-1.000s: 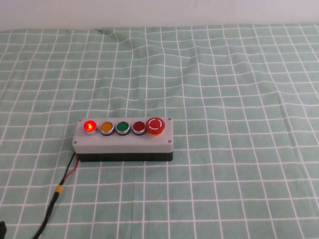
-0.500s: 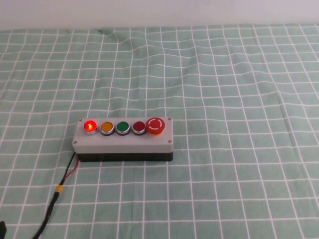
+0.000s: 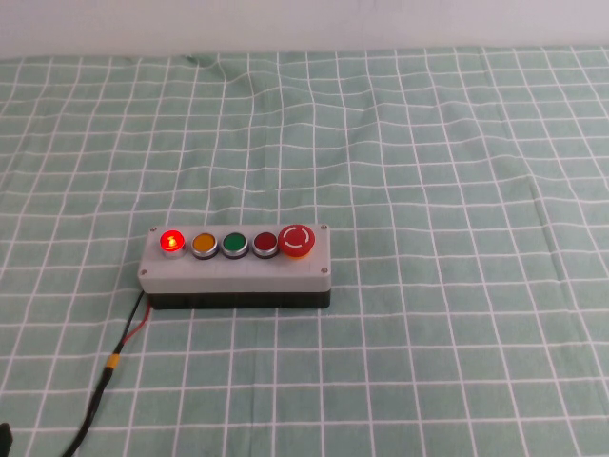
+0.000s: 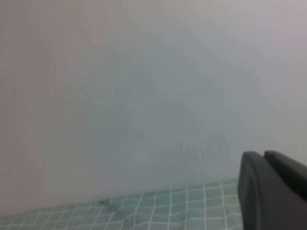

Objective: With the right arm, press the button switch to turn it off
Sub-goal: 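Press the lit red button on the button box to turn it off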

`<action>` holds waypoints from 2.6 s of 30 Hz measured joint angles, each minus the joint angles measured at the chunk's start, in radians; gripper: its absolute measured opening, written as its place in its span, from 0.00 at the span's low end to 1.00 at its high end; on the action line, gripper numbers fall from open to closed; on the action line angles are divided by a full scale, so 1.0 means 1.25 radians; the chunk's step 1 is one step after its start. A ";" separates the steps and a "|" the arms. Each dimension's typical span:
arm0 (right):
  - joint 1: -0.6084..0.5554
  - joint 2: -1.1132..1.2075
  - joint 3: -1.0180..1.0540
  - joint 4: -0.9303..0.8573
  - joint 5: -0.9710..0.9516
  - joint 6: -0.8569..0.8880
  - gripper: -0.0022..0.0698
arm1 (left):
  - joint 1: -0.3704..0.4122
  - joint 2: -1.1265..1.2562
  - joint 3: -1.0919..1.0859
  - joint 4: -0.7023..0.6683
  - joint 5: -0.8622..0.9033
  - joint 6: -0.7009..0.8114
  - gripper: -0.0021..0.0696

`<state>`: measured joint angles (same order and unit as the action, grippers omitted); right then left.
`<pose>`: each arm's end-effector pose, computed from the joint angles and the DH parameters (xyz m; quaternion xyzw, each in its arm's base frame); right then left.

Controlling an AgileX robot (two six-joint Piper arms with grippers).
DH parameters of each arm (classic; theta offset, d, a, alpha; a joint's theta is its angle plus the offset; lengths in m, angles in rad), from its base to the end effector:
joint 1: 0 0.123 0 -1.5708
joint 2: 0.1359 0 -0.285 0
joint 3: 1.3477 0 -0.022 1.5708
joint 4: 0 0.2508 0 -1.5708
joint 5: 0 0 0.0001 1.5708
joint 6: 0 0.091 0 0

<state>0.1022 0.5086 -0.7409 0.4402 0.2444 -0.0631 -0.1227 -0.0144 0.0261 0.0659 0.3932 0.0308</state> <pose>0.0920 0.0189 0.4026 0.0502 0.6701 0.2052 0.7116 0.0518 -0.0041 0.1699 0.0793 0.8059 0.0011 0.5867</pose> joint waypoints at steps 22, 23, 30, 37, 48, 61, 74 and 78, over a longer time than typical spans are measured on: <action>0.127 0.592 -0.137 0.111 0.143 -0.215 0.01 | 0.000 0.000 0.000 0.000 0.000 0.000 0.02; 0.149 0.617 -0.156 0.110 0.143 -0.217 0.01 | 0.000 0.000 0.000 0.000 0.000 0.000 0.02; 0.298 0.801 -0.328 0.101 0.150 -0.220 0.01 | 0.000 0.000 0.000 0.000 0.000 0.000 0.02; 0.426 1.008 -0.561 0.068 0.186 -0.220 0.01 | 0.000 0.000 0.000 0.000 0.000 0.000 0.02; 0.565 1.304 -0.974 -0.007 0.286 -0.194 0.01 | 0.000 0.000 0.000 0.000 0.000 0.000 0.02; 0.582 1.444 -1.107 -0.133 0.366 -0.085 0.01 | 0.000 0.000 0.000 0.000 0.000 0.000 0.02; 0.580 1.257 -1.165 -0.202 0.456 -0.079 0.01 | 0.000 0.000 0.000 0.000 0.000 0.000 0.02; 0.580 1.159 -1.167 -0.250 0.525 -0.068 0.01 | 0.000 0.000 0.000 0.000 0.000 0.000 0.02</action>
<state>0.8274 1.9578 -2.1994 0.1281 0.9003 -0.1477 -0.1227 -0.0144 0.0261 0.0659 0.3932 0.0308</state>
